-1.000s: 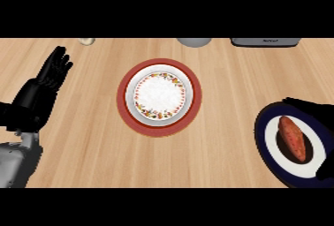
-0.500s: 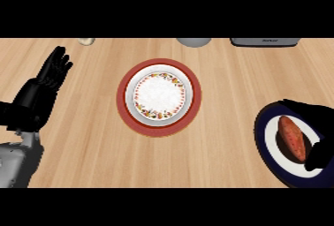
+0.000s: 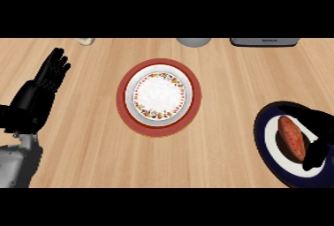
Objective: Pick the sweet potato from the plate and place it in the plate
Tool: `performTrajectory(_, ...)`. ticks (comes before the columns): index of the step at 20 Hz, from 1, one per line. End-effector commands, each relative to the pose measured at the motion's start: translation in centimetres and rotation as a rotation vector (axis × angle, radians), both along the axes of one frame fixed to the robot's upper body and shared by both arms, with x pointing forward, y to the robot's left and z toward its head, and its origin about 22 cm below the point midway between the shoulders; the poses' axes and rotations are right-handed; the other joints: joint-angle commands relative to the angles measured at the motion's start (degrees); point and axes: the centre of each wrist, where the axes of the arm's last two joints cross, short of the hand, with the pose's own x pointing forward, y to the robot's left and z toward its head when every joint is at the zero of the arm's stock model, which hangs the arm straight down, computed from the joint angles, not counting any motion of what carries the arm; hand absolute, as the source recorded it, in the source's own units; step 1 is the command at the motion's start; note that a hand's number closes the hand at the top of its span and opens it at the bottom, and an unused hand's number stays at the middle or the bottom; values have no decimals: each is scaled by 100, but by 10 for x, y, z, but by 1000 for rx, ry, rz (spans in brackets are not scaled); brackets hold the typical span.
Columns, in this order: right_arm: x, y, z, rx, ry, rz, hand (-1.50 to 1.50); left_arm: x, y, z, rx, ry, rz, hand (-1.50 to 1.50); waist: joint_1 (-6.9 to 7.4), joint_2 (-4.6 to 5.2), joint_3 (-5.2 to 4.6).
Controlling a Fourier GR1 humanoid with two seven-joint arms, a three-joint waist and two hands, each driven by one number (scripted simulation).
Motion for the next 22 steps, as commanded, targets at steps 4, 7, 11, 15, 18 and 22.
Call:
performTrajectory(4,-1,-2,-38,-20,54,-7,-150,5,5,-5,9,14,-15,0,-6,1,0)
performTrajectory(7,-4,-6,-59,-46,74,-16,-150,2,0,19,-17,-10,-1,0,26,2,3)
performTrajectory(11,7,-19,-55,-89,51,13,-150,-12,-16,19,5,-4,-9,0,42,0,4)
performTrajectory(15,17,-6,-41,14,-195,36,150,1,-17,11,-7,10,0,0,3,-1,4)
performTrajectory(18,15,2,-64,-21,-263,71,150,-9,15,11,-14,-6,-6,0,50,4,3)
performTrajectory(22,58,-30,-30,-42,-359,82,150,11,-12,7,-2,-10,-43,0,174,71,15)
